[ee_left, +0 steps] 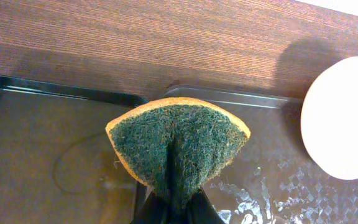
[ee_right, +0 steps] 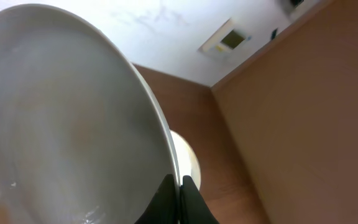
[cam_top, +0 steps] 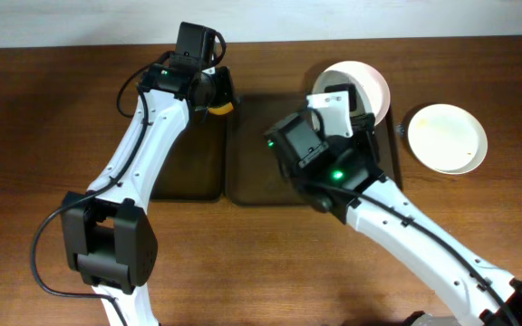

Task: Clean dirty plates on tray and stack at the side
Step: 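Carry the plate right and stack it on the cleaned plate, then grasp the last sauce-smeared plate with the right gripper and pull it onto the brown tray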

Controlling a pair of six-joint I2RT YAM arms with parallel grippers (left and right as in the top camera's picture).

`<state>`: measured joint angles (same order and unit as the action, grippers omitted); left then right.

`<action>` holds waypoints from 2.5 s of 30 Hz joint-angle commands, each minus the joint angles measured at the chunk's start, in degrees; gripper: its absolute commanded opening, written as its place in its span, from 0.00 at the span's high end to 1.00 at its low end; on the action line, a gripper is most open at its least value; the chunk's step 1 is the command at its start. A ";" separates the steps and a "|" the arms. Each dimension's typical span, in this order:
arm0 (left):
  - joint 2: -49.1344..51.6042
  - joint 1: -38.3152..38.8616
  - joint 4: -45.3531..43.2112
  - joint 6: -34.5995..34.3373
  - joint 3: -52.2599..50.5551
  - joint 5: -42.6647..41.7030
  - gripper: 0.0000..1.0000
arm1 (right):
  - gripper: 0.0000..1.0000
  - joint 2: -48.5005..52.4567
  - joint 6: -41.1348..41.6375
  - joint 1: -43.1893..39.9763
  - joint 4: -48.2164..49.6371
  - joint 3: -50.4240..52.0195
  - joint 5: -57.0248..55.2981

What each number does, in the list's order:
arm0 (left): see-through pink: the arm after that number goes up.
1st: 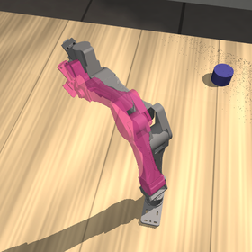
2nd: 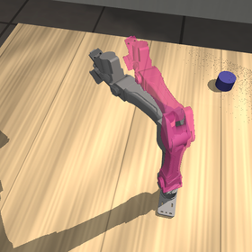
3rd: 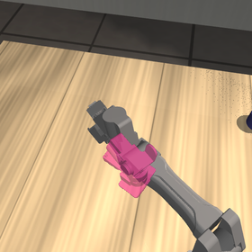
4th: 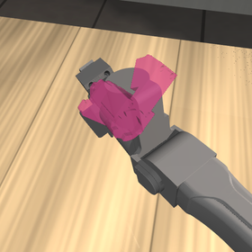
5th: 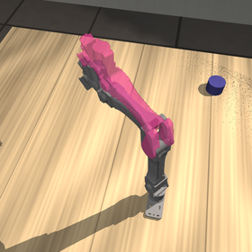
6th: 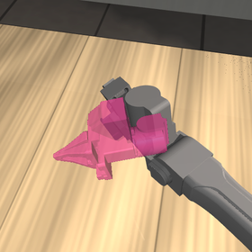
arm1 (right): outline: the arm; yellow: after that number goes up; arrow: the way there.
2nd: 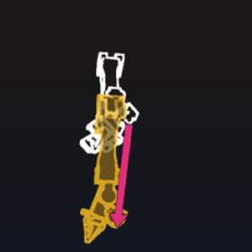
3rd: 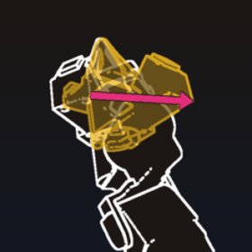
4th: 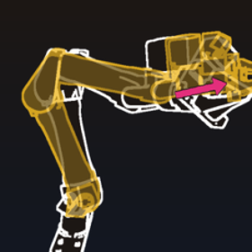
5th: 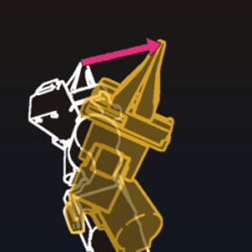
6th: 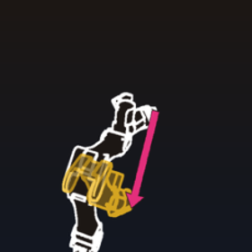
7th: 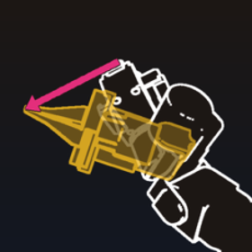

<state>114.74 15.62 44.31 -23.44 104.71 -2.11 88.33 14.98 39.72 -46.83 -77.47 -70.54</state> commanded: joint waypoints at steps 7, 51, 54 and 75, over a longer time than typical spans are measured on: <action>-1.95 -0.39 -0.48 -4.17 0.76 0.11 1.00 | 0.96 0.22 0.68 3.61 0.46 -0.70 -11.85; -1.92 0.15 -3.34 -9.14 0.70 -2.64 1.00 | 0.34 20.13 -2.80 -68.81 10.71 -4.94 81.99; -1.92 1.09 -3.58 -9.11 0.66 -2.51 1.00 | 0.43 20.15 -4.26 -61.64 4.94 -10.95 81.66; -1.81 2.71 -2.69 -9.11 0.33 0.20 1.00 | 0.73 38.49 7.78 -39.08 5.31 -14.58 67.08</action>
<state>114.74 17.98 41.56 -32.40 104.71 -2.57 123.63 22.52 0.36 -40.47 -91.39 -4.01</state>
